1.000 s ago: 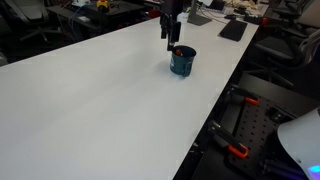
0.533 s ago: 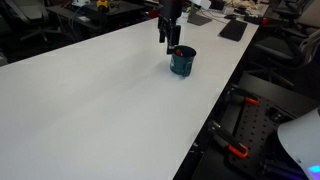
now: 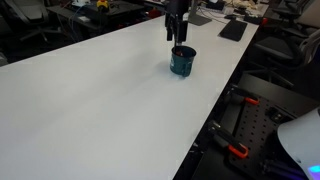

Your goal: Move the Sharpie to the table

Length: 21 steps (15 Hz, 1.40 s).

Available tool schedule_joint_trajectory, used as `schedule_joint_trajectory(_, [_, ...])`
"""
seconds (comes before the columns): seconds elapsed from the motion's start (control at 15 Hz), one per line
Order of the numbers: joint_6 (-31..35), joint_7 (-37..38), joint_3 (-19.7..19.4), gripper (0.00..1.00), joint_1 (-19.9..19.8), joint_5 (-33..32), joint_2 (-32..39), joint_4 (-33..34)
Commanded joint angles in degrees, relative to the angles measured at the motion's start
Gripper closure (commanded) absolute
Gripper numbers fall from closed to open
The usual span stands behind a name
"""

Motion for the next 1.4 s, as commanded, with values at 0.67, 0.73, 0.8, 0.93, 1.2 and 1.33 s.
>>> schedule_joint_trajectory(0.67, [4.17, 1.42, -4.12, 0.24, 0.21, -2.44, -0.07, -4.13])
schedule_joint_trajectory(0.73, [5.55, 0.41, -4.07, 0.24, -0.04, -2.01, 0.57, -4.13])
schedule_joint_trajectory(0.8, [7.16, -0.58, -4.1, 0.28, -0.34, -1.94, 1.39, -4.07])
schedule_joint_trajectory(0.93, [9.93, -2.58, -3.86, 0.26, -1.08, -1.48, 2.94, -3.93])
schedule_joint_trajectory(1.2, [12.84, -6.33, -2.7, 0.41, -2.97, 0.66, 5.23, -3.64])
schedule_joint_trajectory(1.33, [13.48, -7.78, -2.07, 0.51, -3.8, 1.67, 5.84, -3.66])
